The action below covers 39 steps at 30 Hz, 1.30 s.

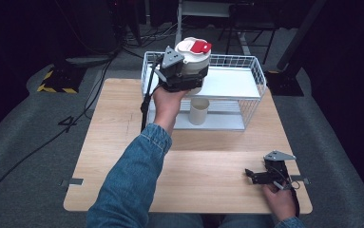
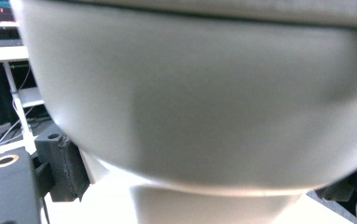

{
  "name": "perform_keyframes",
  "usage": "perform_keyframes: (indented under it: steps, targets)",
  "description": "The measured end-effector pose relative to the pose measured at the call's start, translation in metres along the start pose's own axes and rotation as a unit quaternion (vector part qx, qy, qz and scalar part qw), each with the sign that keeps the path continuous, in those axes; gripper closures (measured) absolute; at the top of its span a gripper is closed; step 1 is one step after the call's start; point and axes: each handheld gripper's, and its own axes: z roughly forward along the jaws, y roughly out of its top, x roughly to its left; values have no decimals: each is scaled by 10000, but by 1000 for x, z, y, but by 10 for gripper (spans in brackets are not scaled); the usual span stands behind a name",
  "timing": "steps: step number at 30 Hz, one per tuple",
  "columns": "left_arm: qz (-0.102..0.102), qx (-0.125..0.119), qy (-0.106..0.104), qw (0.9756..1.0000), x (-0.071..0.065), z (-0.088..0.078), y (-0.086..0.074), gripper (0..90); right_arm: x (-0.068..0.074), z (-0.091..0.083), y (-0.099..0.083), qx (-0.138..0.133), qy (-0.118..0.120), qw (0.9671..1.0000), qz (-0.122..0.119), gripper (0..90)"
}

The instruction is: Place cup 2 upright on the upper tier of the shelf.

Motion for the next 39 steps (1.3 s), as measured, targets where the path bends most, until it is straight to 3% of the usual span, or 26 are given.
perform_keyframes:
  steps: [18,30,39]
  targets:
    - [108,62,374,9992,2,41,4,126,0,0,0,10,1,10000,-14,5]
    - [-168,215,511,9983,8,62,-3,126,0,0,0,9,0,10000,-14,5]
    - [-175,287,544,9980,7,68,-8,126,0,0,0,3,-13,10000,-16,5]
